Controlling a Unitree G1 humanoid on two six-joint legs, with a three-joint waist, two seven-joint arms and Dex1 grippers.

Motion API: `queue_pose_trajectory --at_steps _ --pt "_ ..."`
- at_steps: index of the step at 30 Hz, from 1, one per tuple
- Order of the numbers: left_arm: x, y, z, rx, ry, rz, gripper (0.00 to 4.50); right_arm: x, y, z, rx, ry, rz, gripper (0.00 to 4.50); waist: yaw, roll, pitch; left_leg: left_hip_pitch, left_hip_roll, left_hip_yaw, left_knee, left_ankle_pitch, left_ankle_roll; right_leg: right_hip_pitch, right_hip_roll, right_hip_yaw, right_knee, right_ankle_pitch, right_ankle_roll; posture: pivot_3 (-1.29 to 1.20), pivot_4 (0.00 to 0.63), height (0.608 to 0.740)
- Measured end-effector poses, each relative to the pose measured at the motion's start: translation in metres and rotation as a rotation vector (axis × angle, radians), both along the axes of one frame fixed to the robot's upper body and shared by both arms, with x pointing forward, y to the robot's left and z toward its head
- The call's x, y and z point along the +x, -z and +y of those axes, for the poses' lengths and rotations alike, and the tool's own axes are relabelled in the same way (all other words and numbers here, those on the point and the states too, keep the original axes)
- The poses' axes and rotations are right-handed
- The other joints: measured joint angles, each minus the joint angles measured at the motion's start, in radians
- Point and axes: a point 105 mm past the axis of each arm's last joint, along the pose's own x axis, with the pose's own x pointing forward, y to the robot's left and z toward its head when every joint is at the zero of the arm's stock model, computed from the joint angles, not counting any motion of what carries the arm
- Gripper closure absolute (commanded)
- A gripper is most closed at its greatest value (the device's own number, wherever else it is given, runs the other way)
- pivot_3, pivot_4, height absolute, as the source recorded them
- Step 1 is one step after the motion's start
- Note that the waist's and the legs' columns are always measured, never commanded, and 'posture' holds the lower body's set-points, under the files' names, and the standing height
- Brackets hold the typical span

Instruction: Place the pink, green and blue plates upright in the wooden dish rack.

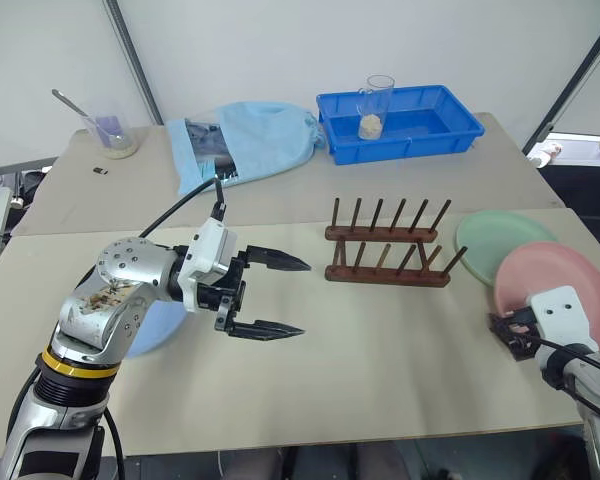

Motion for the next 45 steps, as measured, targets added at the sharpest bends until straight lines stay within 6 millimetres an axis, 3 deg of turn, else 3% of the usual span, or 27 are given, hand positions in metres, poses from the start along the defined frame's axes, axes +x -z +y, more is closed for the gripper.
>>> queue_pose_trajectory --at_steps 7,13,16,22,25,33,39,45 --pt "0.003 -0.001 0.001 0.004 -0.011 -0.023 0.00 -0.007 -0.005 0.010 0.008 0.056 -0.038 4.45 -0.001 0.000 0.000 0.000 0.000 0.000 0.000 0.000 0.000 0.000 0.000 0.000 0.000 0.000 0.000 0.00 0.150 0.740" --pt "0.005 -0.001 0.001 -0.002 -0.019 -0.019 0.00 -0.025 -0.022 0.022 -0.039 0.086 -0.068 4.45 -0.001 0.000 -0.001 0.000 0.000 0.000 0.000 0.000 0.000 -0.001 0.000 0.000 0.001 0.000 0.000 0.00 0.150 0.740" --pt "0.009 0.000 0.004 -0.007 -0.038 -0.007 0.00 -0.031 -0.049 0.026 -0.129 0.074 -0.138 4.45 -0.001 0.001 -0.001 0.000 -0.001 0.000 0.000 0.000 0.000 -0.001 0.000 0.000 0.001 0.000 0.000 0.00 0.150 0.740" --pt "0.014 -0.005 0.004 -0.023 -0.044 -0.012 0.00 -0.018 -0.165 0.049 -0.239 -0.121 -0.494 4.45 -0.013 0.000 0.000 0.001 0.001 0.001 0.000 0.000 0.000 0.001 0.001 -0.001 0.000 0.000 0.000 0.00 0.150 0.740" --pt "0.017 -0.009 0.002 -0.037 -0.039 -0.015 0.00 -0.010 -0.194 0.074 -0.022 -0.312 -0.569 4.45 -0.013 0.000 0.000 0.000 0.002 0.001 0.000 0.000 0.001 0.001 0.001 -0.001 -0.002 0.000 -0.001 0.00 0.150 0.740" --pt "0.015 -0.018 0.001 -0.080 -0.004 0.024 0.00 0.006 -0.213 0.080 0.595 -0.558 -0.414 4.45 -0.012 -0.001 0.000 -0.005 0.000 0.001 0.001 -0.002 0.005 -0.002 -0.002 -0.002 -0.003 0.001 0.000 0.00 0.150 0.740" --pt "0.014 -0.021 0.001 -0.087 -0.004 0.025 0.00 0.007 -0.211 0.090 0.840 -0.668 -0.335 4.45 -0.015 -0.001 0.000 -0.005 0.001 0.001 0.002 -0.002 0.004 -0.002 -0.002 -0.001 -0.003 0.001 0.000 0.00 0.150 0.740" --pt "0.014 -0.021 0.000 -0.085 -0.007 0.029 0.00 0.014 -0.198 0.087 0.976 -0.646 -0.292 4.45 -0.013 0.000 0.000 -0.004 0.001 0.001 0.002 -0.002 0.004 -0.002 -0.002 -0.001 -0.001 0.001 0.000 0.00 0.150 0.740"
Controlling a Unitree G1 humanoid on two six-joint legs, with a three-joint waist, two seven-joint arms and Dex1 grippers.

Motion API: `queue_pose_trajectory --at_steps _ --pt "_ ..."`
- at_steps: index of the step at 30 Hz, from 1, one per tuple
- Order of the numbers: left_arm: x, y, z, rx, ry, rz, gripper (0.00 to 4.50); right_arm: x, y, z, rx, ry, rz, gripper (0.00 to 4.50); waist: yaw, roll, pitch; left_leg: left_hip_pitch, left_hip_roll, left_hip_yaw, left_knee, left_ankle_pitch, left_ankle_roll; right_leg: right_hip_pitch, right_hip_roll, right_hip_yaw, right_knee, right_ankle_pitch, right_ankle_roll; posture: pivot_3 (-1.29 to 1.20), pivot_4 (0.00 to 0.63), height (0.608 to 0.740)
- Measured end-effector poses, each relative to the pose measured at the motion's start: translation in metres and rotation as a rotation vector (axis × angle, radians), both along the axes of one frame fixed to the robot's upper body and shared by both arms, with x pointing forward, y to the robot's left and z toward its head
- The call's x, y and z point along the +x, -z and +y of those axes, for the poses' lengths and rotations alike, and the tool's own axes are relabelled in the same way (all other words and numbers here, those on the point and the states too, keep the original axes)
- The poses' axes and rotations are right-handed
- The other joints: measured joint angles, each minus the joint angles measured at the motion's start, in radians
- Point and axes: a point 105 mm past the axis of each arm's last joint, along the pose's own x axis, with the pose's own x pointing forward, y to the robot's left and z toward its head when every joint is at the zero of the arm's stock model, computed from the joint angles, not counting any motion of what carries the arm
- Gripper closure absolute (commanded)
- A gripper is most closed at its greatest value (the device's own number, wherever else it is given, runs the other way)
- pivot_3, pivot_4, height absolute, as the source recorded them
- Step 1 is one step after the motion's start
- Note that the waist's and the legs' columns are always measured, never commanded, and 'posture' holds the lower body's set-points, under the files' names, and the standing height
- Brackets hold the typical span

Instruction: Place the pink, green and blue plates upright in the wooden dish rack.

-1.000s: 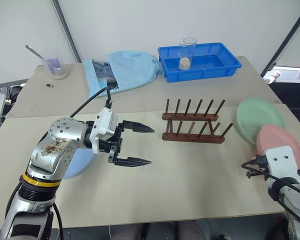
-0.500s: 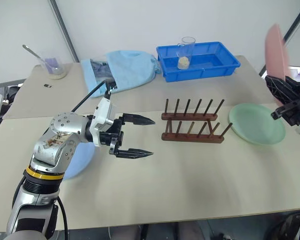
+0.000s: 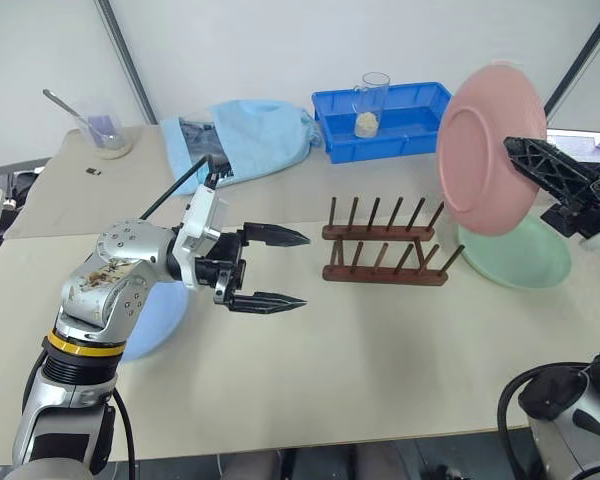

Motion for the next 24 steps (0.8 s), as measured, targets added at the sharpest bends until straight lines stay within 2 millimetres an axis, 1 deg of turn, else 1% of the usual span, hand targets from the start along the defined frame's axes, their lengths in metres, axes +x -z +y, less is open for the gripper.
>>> queue_pose_trajectory --at_steps 4,8,16,24 --pt "0.000 0.000 -0.001 -0.003 0.002 0.002 0.00 0.007 0.009 -0.004 0.051 0.003 0.046 4.45 -0.004 0.000 0.000 0.000 0.000 0.000 0.000 0.000 0.000 0.000 0.000 0.000 0.000 0.000 0.000 0.00 0.150 0.740" --pt "0.000 0.001 -0.002 -0.005 0.005 0.004 0.00 0.012 0.019 -0.006 0.063 -0.005 0.098 4.45 -0.005 0.000 0.000 0.000 0.000 0.000 0.000 0.000 0.000 -0.001 0.000 0.000 0.000 0.000 0.000 0.00 0.150 0.740" --pt "0.001 0.000 -0.005 -0.023 0.003 0.007 0.00 0.024 0.023 -0.007 0.069 -0.004 0.127 4.45 -0.004 0.000 0.000 0.000 0.000 0.000 0.000 0.000 0.000 0.000 0.000 0.000 0.000 0.000 0.000 0.00 0.150 0.740" --pt "0.001 -0.001 -0.008 -0.042 -0.008 0.004 0.00 0.040 0.036 -0.008 0.087 0.028 0.203 4.45 -0.004 0.000 0.000 0.000 0.000 0.000 0.000 0.000 0.000 -0.001 0.000 0.000 0.000 0.000 0.000 0.00 0.150 0.740"
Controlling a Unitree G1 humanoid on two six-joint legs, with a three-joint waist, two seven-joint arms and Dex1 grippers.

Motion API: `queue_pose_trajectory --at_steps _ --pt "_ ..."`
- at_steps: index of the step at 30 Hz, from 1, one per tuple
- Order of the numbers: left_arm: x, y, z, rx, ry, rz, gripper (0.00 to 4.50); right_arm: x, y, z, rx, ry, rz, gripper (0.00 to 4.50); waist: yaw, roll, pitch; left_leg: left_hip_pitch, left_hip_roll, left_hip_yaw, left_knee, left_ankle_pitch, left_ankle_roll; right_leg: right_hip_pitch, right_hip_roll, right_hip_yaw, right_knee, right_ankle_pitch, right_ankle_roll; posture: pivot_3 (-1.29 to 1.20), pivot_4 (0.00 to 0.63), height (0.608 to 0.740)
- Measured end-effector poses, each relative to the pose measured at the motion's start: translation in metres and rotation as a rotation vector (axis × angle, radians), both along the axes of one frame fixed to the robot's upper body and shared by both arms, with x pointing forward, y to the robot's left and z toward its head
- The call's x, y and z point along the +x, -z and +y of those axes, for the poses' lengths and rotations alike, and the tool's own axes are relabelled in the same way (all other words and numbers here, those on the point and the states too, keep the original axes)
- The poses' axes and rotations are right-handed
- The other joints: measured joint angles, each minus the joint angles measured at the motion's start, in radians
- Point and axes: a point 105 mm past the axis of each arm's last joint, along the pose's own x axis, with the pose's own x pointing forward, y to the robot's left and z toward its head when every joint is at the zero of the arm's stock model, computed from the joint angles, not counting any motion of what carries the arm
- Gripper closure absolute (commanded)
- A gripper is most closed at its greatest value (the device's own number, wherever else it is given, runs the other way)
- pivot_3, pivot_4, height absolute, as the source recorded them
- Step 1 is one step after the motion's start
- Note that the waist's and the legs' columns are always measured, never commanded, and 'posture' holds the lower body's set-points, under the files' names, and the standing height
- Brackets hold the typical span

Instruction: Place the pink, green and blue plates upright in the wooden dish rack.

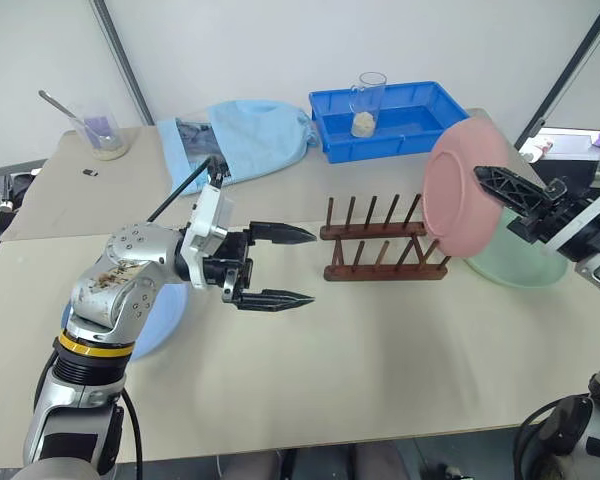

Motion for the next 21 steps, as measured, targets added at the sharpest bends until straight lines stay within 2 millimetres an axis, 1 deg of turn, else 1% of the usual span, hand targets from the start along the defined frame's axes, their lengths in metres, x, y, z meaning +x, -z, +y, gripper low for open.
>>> queue_pose_trajectory --at_steps 2,3,4,6,9,12,13,14,16,17,19,20,21 --pt "-0.001 0.000 -0.001 0.000 0.002 -0.005 0.00 0.003 0.003 -0.002 0.016 0.014 0.025 4.45 0.000 0.000 0.000 0.000 0.000 0.000 0.000 0.000 0.000 0.000 0.000 0.000 0.000 0.000 0.000 0.00 0.150 0.740" --pt "-0.002 0.000 -0.001 0.001 0.003 -0.007 0.00 0.004 0.003 -0.003 0.022 0.022 0.035 3.65 0.000 0.000 0.000 0.000 0.000 0.000 0.000 0.000 0.000 0.000 0.000 0.000 0.000 0.000 0.000 0.00 0.150 0.740" --pt "-0.003 0.001 -0.001 0.002 0.005 -0.006 0.00 0.006 0.004 -0.003 0.023 0.027 0.043 3.47 0.000 0.000 0.000 0.000 0.000 0.000 0.000 0.000 0.000 0.000 0.000 0.000 0.000 0.000 0.000 0.00 0.150 0.740" --pt "-0.004 0.003 -0.001 0.001 0.006 0.000 0.00 0.007 0.006 -0.003 0.005 0.030 0.066 2.76 0.000 0.000 0.000 0.000 0.000 0.000 0.000 0.000 0.000 0.000 0.000 0.000 0.000 0.000 0.000 0.00 0.150 0.740" --pt "-0.004 0.005 -0.002 0.001 0.009 0.004 0.00 0.006 0.003 -0.005 -0.012 0.043 0.067 1.73 0.001 0.000 0.000 0.000 0.000 0.000 0.000 0.000 0.000 0.000 0.000 0.000 0.000 0.000 0.000 0.00 0.150 0.740" --pt "-0.005 0.005 -0.002 0.001 0.010 0.000 0.00 0.005 -0.009 -0.009 -0.023 0.068 0.040 0.71 0.002 0.000 0.000 0.000 0.000 0.000 0.000 0.000 0.000 0.000 0.000 0.000 0.000 0.000 0.000 0.00 0.150 0.740" --pt "-0.005 0.005 -0.002 0.002 0.012 0.001 0.00 0.004 -0.015 -0.011 -0.034 0.081 0.021 0.32 0.002 0.000 0.000 0.000 0.000 0.000 0.000 0.000 0.000 0.000 0.000 0.000 0.000 0.000 0.000 0.00 0.150 0.740" --pt "-0.005 0.006 -0.002 0.004 0.015 0.004 0.00 0.001 -0.023 -0.014 -0.061 0.102 -0.003 0.06 0.004 0.000 0.000 0.000 0.000 0.000 0.000 0.000 0.000 0.000 0.000 0.000 0.000 0.000 0.000 0.00 0.150 0.740" --pt "-0.005 0.007 -0.002 0.011 0.016 0.013 0.00 -0.006 -0.037 -0.022 -0.118 0.143 -0.054 0.02 0.005 0.000 0.000 -0.001 0.000 0.000 0.000 0.000 0.000 0.000 0.000 -0.001 -0.001 0.000 0.000 0.00 0.150 0.740" --pt "-0.005 0.009 -0.002 0.022 0.018 0.021 0.00 -0.011 -0.041 -0.026 -0.176 0.161 -0.074 0.02 0.006 0.000 0.000 -0.001 -0.001 0.000 0.000 0.000 0.000 -0.001 0.000 -0.001 -0.001 0.000 0.000 0.00 0.150 0.740" --pt "-0.005 0.017 0.003 0.090 0.005 0.053 0.00 -0.032 -0.046 -0.040 -0.422 0.196 -0.096 0.02 0.009 0.001 0.000 -0.002 0.000 0.000 0.000 0.000 0.001 -0.001 0.001 -0.002 -0.001 0.000 0.000 0.00 0.150 0.740" --pt "-0.005 0.018 0.004 0.100 0.000 0.058 0.00 -0.034 -0.046 -0.039 -0.456 0.191 -0.097 0.02 0.006 0.001 0.000 -0.001 0.000 0.000 0.000 0.000 0.001 -0.001 0.001 -0.002 -0.001 0.000 0.000 0.00 0.150 0.740" --pt "-0.004 0.018 0.003 0.107 0.001 0.062 0.00 -0.041 -0.044 -0.040 -0.526 0.177 -0.103 0.02 0.005 0.001 0.000 -0.001 0.000 0.000 0.000 -0.001 0.001 0.000 0.001 -0.002 -0.002 0.000 0.000 0.00 0.150 0.740"
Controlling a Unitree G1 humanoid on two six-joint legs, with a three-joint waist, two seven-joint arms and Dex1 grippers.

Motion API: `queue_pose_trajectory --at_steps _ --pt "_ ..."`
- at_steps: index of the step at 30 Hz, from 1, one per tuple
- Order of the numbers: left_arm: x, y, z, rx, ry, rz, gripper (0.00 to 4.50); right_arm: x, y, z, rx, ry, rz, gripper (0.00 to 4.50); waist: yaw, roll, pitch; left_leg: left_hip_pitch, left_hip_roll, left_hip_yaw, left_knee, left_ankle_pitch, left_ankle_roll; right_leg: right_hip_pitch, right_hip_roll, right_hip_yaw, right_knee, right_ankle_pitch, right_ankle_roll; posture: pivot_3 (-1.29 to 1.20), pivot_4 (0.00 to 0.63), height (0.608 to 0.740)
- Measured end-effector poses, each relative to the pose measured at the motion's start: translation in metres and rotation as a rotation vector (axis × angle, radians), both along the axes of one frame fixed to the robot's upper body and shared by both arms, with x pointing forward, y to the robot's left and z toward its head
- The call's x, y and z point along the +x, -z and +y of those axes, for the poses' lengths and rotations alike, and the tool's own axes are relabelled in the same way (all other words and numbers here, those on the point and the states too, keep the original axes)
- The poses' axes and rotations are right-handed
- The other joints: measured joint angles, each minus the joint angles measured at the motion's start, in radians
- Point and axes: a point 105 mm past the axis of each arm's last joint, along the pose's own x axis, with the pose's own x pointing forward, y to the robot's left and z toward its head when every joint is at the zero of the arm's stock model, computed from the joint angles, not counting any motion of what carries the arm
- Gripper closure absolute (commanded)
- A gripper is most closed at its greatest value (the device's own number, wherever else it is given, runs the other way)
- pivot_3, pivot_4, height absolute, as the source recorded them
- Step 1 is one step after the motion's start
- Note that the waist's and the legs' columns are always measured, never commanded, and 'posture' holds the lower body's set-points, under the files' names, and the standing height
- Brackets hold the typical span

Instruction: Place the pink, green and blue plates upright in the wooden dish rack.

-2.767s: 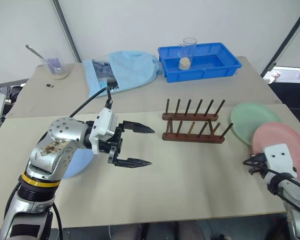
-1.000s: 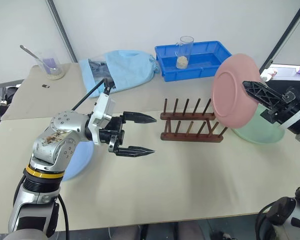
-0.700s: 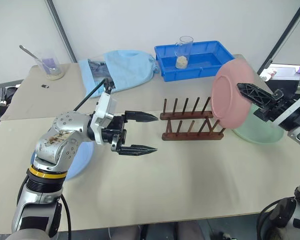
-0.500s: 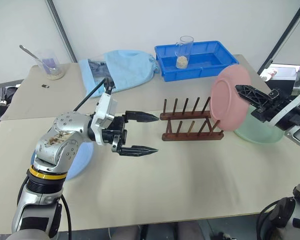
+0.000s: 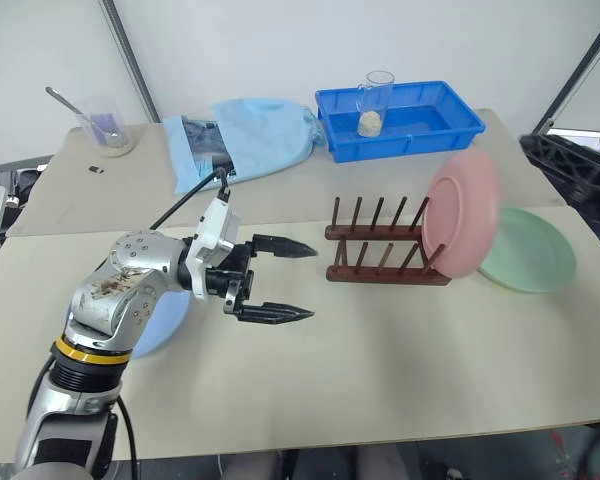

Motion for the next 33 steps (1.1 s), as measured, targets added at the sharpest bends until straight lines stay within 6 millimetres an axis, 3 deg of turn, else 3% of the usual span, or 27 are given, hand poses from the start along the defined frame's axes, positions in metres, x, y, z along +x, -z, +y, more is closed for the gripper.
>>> queue_pose_trajectory --at_steps 4,9,13,21,25,33 --pt "0.001 0.003 -0.004 0.026 0.004 -0.015 0.00 -0.018 0.066 -0.001 -0.378 -0.092 0.226 0.02 -0.004 -0.001 -0.001 0.002 0.000 0.004 0.001 0.000 0.000 0.001 0.000 0.001 0.000 0.000 0.001 0.00 0.150 0.740" --pt "-0.001 0.003 -0.012 0.034 0.016 -0.051 0.00 -0.011 0.131 -0.018 -0.719 -0.152 0.310 0.02 -0.009 -0.001 0.000 0.006 0.001 0.008 0.001 0.000 -0.001 0.002 -0.002 0.003 0.002 0.001 0.002 0.00 0.150 0.740" --pt "-0.008 0.000 -0.017 0.034 0.044 -0.081 0.00 0.013 0.154 -0.031 -0.835 -0.134 0.274 0.02 -0.011 -0.001 0.000 0.005 0.001 0.008 0.000 0.000 -0.001 0.001 -0.002 0.003 0.001 0.001 0.001 0.00 0.150 0.740" --pt "-0.012 -0.003 -0.023 0.016 0.057 -0.098 0.00 0.054 0.178 -0.037 -0.827 -0.069 0.251 0.02 -0.006 -0.001 0.000 0.004 0.001 0.007 0.000 0.000 -0.001 0.000 -0.002 0.003 0.001 0.001 0.001 0.00 0.150 0.740" --pt "-0.011 -0.004 -0.025 0.007 0.059 -0.102 0.00 0.065 0.185 -0.045 -0.811 -0.031 0.278 1.09 0.000 -0.001 0.000 0.004 0.001 0.007 0.000 0.000 -0.001 0.000 -0.001 0.003 0.001 0.001 0.001 0.00 0.150 0.740" --pt "-0.010 -0.005 -0.027 0.004 0.055 -0.116 0.00 0.072 0.191 -0.047 -0.782 -0.016 0.309 3.88 -0.001 -0.001 0.000 0.004 0.001 0.007 0.000 0.000 -0.001 0.000 -0.001 0.003 0.001 0.001 0.001 0.00 0.150 0.740"
